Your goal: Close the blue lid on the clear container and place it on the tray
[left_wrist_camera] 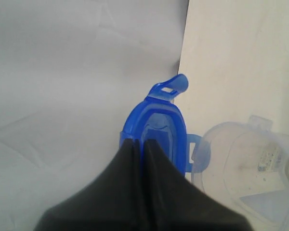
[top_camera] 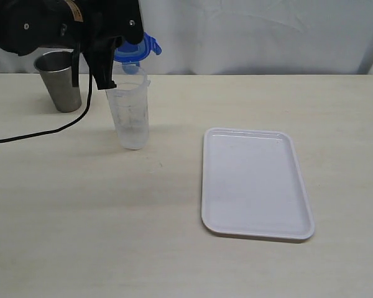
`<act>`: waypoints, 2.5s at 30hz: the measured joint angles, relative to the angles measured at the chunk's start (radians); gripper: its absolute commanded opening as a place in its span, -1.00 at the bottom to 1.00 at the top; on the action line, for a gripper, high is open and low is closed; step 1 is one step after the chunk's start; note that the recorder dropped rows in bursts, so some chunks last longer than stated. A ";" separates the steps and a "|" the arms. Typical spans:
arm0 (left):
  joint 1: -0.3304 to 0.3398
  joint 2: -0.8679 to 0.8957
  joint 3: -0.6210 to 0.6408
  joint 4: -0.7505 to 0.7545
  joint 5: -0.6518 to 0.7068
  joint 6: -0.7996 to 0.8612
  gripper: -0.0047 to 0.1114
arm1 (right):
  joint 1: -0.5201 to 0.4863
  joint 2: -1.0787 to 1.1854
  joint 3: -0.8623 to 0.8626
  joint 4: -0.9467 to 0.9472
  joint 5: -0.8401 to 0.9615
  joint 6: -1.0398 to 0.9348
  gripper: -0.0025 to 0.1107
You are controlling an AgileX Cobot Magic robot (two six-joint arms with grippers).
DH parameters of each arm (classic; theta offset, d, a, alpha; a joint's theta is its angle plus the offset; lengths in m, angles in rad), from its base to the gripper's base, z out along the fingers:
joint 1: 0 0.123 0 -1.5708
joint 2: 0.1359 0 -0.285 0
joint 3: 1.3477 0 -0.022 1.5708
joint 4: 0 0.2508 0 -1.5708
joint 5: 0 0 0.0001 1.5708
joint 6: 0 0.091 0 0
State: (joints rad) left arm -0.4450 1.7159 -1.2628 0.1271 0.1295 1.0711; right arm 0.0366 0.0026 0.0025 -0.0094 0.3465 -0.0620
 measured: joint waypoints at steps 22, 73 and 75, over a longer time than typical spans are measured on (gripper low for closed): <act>0.000 0.000 0.000 -0.014 0.055 -0.020 -0.92 | 0.000 0.000 0.000 0.000 0.000 0.000 -0.88; 0.000 0.000 0.083 -0.029 -0.192 -0.044 -0.92 | 0.000 0.000 0.000 0.000 0.000 0.000 -0.88; 0.000 0.000 0.083 -0.029 -0.200 -0.044 -0.92 | 0.000 0.000 0.000 0.000 0.000 0.000 -0.88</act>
State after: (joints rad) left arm -0.4450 1.7159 -1.1799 0.0986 -0.0700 1.0273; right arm 0.0366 0.0026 0.0025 -0.0094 0.3465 -0.0620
